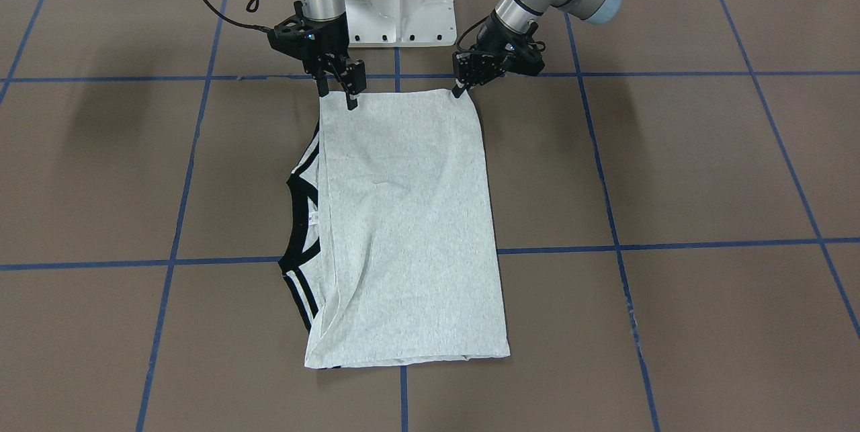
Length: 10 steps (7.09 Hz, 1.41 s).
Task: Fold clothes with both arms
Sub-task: 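Lower both grippers onto the near corners of the folded shirt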
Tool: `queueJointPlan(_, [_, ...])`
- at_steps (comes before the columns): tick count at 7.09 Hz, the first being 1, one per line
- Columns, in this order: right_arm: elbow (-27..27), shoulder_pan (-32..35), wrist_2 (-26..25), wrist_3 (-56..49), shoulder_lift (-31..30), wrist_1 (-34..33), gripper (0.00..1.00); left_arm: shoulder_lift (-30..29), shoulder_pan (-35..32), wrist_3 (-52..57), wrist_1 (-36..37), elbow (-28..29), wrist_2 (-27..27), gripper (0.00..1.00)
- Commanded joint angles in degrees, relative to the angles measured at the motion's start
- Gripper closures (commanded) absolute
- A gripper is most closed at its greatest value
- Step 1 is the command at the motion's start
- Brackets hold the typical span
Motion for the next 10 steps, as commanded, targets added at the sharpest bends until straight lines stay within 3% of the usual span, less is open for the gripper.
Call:
queueJointPlan(1, [-0.9, -0.6, -0.9, 0.1, 0.0, 0.1, 0.15, -0.1, 0.0, 0.0, 0.0, -0.1, 0.0, 1.00])
queueJointPlan(8, [-2.9, -1.5, -3.1, 2.3, 0.8, 0.2, 0.15, 0.0, 0.0, 0.0, 0.0, -0.2, -0.1, 1.00])
queueJointPlan(10, [-5.0, -1.5, -3.9, 3.9, 3.1, 0.1, 0.22, 0.0, 0.0, 0.0, -0.1, -0.2, -0.1, 1.00])
